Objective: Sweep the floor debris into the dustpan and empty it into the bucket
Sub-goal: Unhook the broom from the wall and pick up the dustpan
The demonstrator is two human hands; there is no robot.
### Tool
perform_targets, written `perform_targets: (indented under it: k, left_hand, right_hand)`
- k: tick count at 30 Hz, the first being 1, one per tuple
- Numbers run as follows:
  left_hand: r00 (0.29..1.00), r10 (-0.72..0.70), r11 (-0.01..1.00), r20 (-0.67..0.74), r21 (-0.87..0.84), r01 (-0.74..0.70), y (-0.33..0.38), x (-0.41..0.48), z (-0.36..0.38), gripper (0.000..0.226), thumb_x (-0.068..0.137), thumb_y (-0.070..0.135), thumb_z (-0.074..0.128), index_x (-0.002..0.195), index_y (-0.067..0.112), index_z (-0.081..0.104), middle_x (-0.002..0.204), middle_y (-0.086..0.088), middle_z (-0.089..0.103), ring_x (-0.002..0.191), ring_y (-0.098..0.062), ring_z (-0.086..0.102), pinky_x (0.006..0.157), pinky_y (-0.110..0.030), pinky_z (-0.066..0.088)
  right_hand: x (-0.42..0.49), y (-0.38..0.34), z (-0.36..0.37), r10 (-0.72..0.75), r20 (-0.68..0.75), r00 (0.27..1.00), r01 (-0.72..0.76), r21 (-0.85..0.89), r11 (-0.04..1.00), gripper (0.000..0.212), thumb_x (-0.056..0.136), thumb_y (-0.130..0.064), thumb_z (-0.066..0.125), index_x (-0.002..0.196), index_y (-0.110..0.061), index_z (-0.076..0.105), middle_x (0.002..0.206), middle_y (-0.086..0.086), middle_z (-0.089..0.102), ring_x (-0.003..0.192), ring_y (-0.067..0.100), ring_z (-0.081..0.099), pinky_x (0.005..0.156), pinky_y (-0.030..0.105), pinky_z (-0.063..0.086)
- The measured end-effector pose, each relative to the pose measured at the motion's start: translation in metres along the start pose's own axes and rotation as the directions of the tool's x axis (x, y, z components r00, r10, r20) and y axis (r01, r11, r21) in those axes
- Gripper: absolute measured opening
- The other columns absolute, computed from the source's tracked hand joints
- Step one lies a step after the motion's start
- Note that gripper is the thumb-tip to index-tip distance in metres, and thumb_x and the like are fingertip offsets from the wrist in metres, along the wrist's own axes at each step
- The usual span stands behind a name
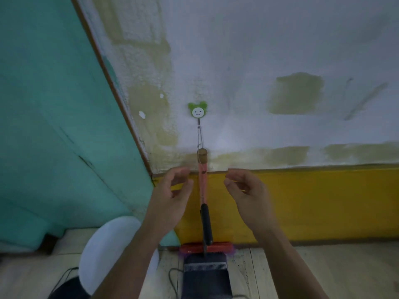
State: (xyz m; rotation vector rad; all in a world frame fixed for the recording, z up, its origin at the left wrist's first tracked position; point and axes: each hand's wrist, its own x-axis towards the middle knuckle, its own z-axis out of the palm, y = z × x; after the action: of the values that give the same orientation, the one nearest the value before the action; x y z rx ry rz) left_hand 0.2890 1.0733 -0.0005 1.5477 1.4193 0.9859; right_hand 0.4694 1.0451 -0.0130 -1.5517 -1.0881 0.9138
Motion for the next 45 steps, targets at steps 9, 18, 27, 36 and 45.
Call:
perform_targets:
  k: [9,18,27,36,45]
  left_hand:
    - [0.998,0.042,0.999,-0.047,-0.023,-0.043,0.017,0.017,-0.006,0.020,0.095,0.025,0.060,0.115,0.029,0.062,0.108,0.022,0.064,0.093,0.015,0.057,0.073,0.002,0.042]
    - [0.995,0.102,0.994,-0.009,-0.042,-0.102,0.037,0.037,-0.006,0.017,0.096,0.029,0.058,0.112,0.029,0.063,0.105,0.020,0.065,0.093,0.008,0.058,0.074,-0.007,0.044]
    - [0.990,0.142,0.987,0.026,-0.081,-0.139,0.044,0.053,-0.002,0.008,0.095,0.020,0.062,0.099,0.022,0.068,0.087,0.013,0.069,0.077,0.004,0.064,0.063,-0.006,0.046]
    - [0.991,0.096,0.992,0.093,-0.094,-0.087,0.042,0.061,-0.008,0.009,0.096,0.022,0.059,0.093,0.019,0.067,0.083,0.008,0.070,0.079,-0.006,0.066,0.070,-0.018,0.048]
    - [0.985,0.054,0.986,0.162,-0.166,-0.027,0.044,0.063,-0.014,0.017,0.097,0.019,0.058,0.085,0.016,0.070,0.067,0.009,0.066,0.053,0.002,0.056,0.053,-0.017,0.043]
  right_hand:
    - [0.022,-0.022,0.009,-0.075,-0.006,0.997,0.075,0.043,0.996,0.010,0.090,-0.021,0.065,0.100,-0.021,0.067,0.092,-0.012,0.069,0.084,-0.003,0.063,0.070,0.007,0.048]
    - [0.041,-0.054,0.017,-0.110,-0.056,0.992,0.111,0.011,0.994,0.006,0.089,-0.022,0.067,0.093,-0.019,0.069,0.083,-0.007,0.070,0.081,0.009,0.067,0.072,0.020,0.053]
    - [0.051,-0.070,0.034,-0.125,-0.031,0.992,0.124,-0.033,0.992,0.006,0.089,-0.018,0.064,0.087,-0.017,0.070,0.074,-0.009,0.068,0.067,0.000,0.060,0.065,0.021,0.051]
    - [0.053,-0.071,0.043,-0.121,-0.046,0.992,0.118,-0.077,0.990,0.011,0.091,-0.016,0.061,0.089,-0.019,0.071,0.075,-0.009,0.068,0.062,-0.002,0.058,0.061,0.019,0.049]
    - [0.049,-0.071,0.047,-0.092,-0.041,0.995,0.088,-0.079,0.993,0.013,0.093,-0.020,0.058,0.087,-0.019,0.069,0.072,-0.011,0.063,0.063,0.007,0.056,0.061,0.026,0.049]
